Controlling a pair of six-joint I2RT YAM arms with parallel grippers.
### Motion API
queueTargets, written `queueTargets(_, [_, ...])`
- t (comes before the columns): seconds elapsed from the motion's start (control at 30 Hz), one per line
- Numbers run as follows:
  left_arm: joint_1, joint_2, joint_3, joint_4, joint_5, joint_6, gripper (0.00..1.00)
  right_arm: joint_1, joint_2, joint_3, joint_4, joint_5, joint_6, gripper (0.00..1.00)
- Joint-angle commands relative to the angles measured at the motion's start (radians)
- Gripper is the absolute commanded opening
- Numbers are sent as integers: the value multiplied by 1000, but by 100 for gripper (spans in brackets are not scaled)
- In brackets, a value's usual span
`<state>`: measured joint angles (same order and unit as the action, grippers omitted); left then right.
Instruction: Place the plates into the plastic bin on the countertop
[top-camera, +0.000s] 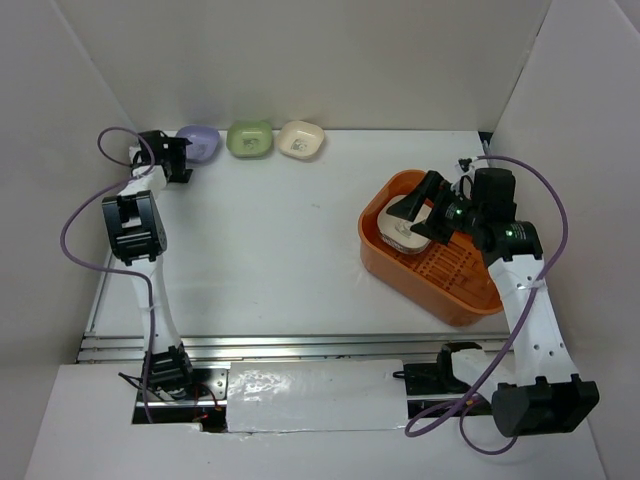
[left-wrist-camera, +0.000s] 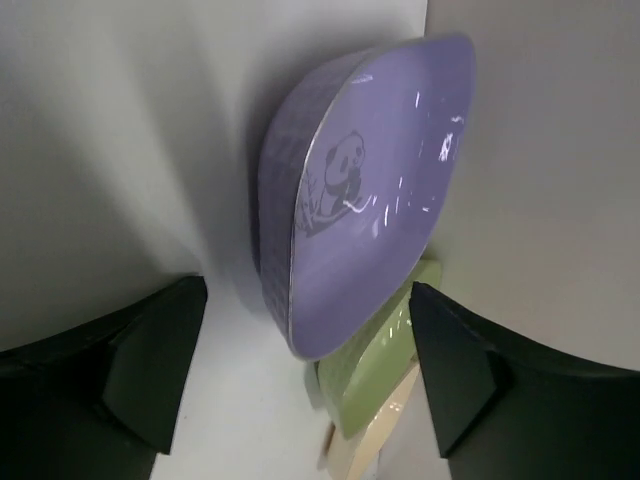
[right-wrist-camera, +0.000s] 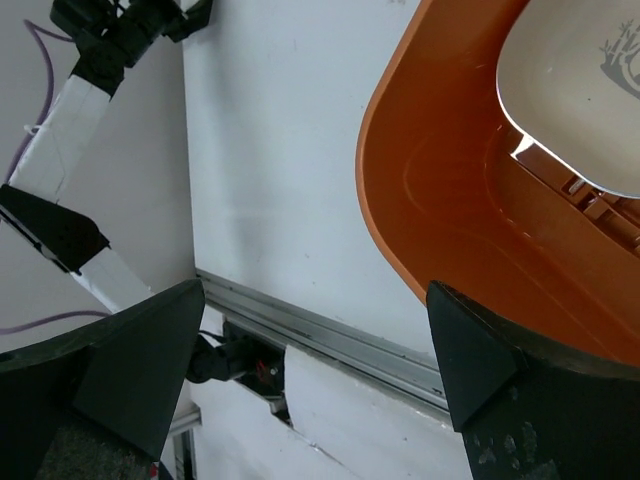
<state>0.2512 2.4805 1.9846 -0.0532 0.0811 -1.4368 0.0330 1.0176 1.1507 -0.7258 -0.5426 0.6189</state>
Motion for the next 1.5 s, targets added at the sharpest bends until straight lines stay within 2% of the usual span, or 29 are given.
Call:
queueTargets(0.0, [-15,89,118,-138,-62,-33,92,5,24,46,-9,-30,-28,100])
queueTargets(0.07, [-23,125,201,-272,-75,-51,81,8,41,64,-15,-34,-25,100])
queueTargets(0.1, [-27,130,212,-290,-105,-53,72,5,56,76,-21,-36,-22,100])
queueTargets(0.13, [-32,133,230,-310,-118,-57,50,8,65,102,-24,-36,-22,100])
queueTargets(0.17, [-33,138,241,-359,-132,-59,41,7,84,119,-30,-37,-22,100])
queueTargets(0.2, [-35,138,247,-362,-142,-56,34,7,94,133,-44,-37,-24,100])
queueTargets(0.27, [-36,141,263,-364,-150,-40,27,11,127,187,-60,-34,-33,100])
queueTargets(0.33, [-35,130,276,-363,-149,-5,8,13,150,225,-72,-30,-34,100])
queueTargets(0.4, [-33,92,280,-397,-164,41,0,15,197,257,-76,-30,-38,100])
queueTargets(0.5, [-43,-55,234,-454,-202,110,0,36,289,337,-92,-16,-57,100])
queueTargets(0.67, [-113,-424,-70,-537,-290,315,0,119,510,539,-147,30,-93,100])
queueTargets(0.73, [-133,-512,-142,-609,-285,405,0,168,576,619,-155,53,-93,100])
queueTargets(0.83, [-184,-563,-179,-700,-216,545,0,258,633,705,-162,75,-100,100])
queueTargets(0.9, [-234,-588,-164,-844,-193,608,0,309,679,756,-155,116,-110,100])
queueTargets(0.93, [-240,-620,-174,-871,-175,636,0,355,688,762,-143,131,-98,100])
queueTargets(0.97, [-303,-644,-188,-907,-162,656,0,375,688,759,-89,139,-87,100])
queueTargets(1.07, [-390,-762,-271,-924,-124,699,0,451,688,758,-23,174,-54,100])
queueTargets(1.23, [-486,-888,-322,-999,-90,716,0,539,795,833,-156,340,-70,100])
queueTargets(1.47, [-532,-1017,-362,-982,-44,707,0,622,789,598,-97,455,-51,88])
